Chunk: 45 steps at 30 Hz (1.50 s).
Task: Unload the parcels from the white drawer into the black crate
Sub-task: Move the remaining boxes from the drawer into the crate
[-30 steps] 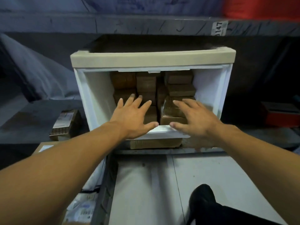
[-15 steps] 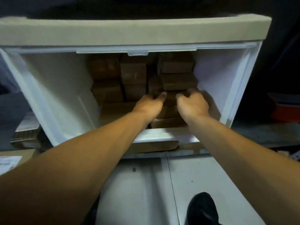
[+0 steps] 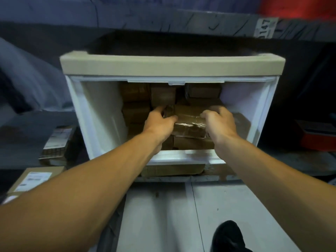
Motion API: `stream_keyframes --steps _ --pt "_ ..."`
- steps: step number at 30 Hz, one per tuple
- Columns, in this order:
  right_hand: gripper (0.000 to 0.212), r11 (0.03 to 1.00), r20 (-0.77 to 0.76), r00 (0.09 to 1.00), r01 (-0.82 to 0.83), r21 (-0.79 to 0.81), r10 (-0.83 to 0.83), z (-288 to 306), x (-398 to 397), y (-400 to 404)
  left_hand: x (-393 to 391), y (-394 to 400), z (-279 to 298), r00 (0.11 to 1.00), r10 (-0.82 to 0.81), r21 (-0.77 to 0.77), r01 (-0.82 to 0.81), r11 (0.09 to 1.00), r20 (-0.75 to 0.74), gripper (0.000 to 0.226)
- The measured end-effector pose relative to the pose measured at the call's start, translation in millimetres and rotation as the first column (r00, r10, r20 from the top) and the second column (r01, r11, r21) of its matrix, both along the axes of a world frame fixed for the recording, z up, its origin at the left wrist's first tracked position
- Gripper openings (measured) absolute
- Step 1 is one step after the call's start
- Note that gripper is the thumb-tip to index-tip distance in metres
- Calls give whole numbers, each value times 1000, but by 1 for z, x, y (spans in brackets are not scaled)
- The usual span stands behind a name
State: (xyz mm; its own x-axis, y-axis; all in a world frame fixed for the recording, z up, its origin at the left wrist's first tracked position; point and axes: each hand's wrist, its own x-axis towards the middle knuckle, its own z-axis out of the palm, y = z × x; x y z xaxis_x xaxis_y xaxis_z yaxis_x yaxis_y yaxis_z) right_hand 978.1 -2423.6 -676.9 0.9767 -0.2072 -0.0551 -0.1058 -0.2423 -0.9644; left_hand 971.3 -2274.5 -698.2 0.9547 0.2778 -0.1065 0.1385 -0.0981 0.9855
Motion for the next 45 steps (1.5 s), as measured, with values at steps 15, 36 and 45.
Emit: stream_keyframes --steps 15,36,45 --pt "25 923 -112 955 -229 308 275 22 -68 67 -100 98 47 999 36 -374 -21 927 35 39" --pt "33 783 -79 924 -268 561 373 27 -87 93 -130 94 40 998 20 -421 -43 906 -58 43" --pt "29 778 -71 830 -485 399 553 28 -96 91 -132 118 54 998 56 -277 -64 959 -37 26"
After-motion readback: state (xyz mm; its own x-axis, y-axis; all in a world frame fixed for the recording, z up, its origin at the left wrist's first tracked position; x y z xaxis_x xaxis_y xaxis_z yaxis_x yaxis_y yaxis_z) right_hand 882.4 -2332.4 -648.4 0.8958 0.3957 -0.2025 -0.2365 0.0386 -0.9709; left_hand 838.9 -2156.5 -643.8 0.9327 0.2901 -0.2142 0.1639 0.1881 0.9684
